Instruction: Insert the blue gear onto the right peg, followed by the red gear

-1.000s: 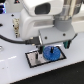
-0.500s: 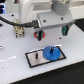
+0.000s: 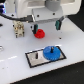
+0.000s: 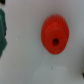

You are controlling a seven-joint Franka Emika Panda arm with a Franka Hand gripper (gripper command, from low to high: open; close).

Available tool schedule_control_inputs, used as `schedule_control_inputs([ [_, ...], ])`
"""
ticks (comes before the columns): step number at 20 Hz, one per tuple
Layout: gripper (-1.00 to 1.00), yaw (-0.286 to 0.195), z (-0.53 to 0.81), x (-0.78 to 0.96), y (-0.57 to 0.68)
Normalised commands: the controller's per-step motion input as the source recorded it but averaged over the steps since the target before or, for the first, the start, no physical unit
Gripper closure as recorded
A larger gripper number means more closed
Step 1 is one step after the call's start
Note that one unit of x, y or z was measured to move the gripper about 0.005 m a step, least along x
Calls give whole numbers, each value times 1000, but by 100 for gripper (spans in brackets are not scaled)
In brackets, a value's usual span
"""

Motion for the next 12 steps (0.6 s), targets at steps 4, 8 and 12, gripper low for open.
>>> schedule_control_inputs([
  [4, -100, 0, -279, -388, 30],
  [8, -100, 0, -258, -330, -20],
  [12, -100, 0, -246, -277, 84],
])
